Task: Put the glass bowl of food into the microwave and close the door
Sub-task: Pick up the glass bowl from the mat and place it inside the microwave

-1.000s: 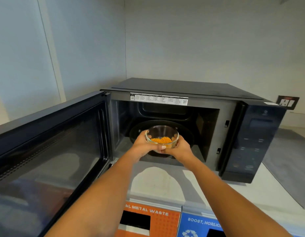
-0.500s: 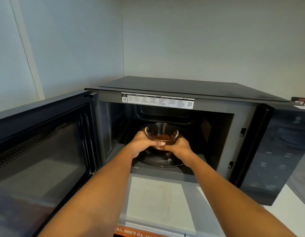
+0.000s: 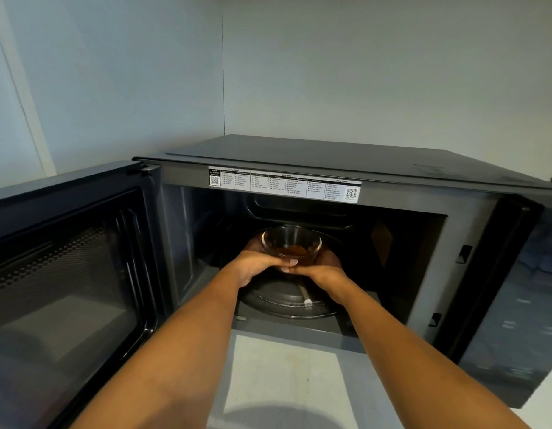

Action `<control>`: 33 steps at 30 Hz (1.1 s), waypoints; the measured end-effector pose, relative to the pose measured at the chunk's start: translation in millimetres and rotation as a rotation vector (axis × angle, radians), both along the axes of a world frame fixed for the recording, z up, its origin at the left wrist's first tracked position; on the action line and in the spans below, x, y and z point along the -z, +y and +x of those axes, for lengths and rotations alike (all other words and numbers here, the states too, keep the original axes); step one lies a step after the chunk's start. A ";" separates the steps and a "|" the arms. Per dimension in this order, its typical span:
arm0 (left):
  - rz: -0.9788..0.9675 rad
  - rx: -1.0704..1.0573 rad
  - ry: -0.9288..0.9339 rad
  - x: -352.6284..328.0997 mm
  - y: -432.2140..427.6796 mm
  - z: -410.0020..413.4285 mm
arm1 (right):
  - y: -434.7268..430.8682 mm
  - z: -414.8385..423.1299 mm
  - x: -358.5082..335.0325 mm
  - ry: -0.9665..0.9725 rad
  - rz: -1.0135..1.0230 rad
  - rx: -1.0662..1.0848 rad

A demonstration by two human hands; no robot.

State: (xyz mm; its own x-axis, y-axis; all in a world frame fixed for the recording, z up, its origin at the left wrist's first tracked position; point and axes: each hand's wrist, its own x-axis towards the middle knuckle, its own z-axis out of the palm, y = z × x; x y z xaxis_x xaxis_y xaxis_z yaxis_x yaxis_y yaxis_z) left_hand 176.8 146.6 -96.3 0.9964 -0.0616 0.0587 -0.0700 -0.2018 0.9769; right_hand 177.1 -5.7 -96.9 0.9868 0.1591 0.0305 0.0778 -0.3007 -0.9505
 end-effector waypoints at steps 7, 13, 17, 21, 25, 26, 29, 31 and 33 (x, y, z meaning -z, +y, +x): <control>-0.019 0.022 0.002 2.7 1.9 9.1 | 1.1 4.1 2.8 -0.035 0.036 -0.018; 0.052 -0.027 0.040 -0.6 1.0 2.0 | 0.3 3.3 0.8 -0.003 -0.022 -0.021; 0.106 -0.060 0.078 1.5 5.5 -7.7 | -2.6 -5.4 1.8 -0.004 -0.064 0.008; 0.150 -0.096 0.103 -1.5 4.6 -28.9 | -3.7 -24.6 0.0 0.003 -0.099 0.038; 0.211 -0.116 0.146 -6.6 0.4 -54.6 | -5.2 -49.0 -3.2 0.020 -0.118 0.059; 0.211 -0.118 0.146 -8.3 0.2 -61.1 | -5.1 -55.6 -3.4 0.012 -0.120 0.066; 0.215 -0.129 0.144 -16.0 0.4 -86.6 | -3.7 -81.9 -2.1 0.011 -0.132 0.073; 0.225 -0.137 0.149 -22.1 2.4 -103.3 | -2.5 -103.6 -2.7 0.018 -0.135 0.062; 0.242 -0.141 0.146 -27.6 3.0 -119.0 | -0.4 -125.4 0.1 0.018 -0.143 0.045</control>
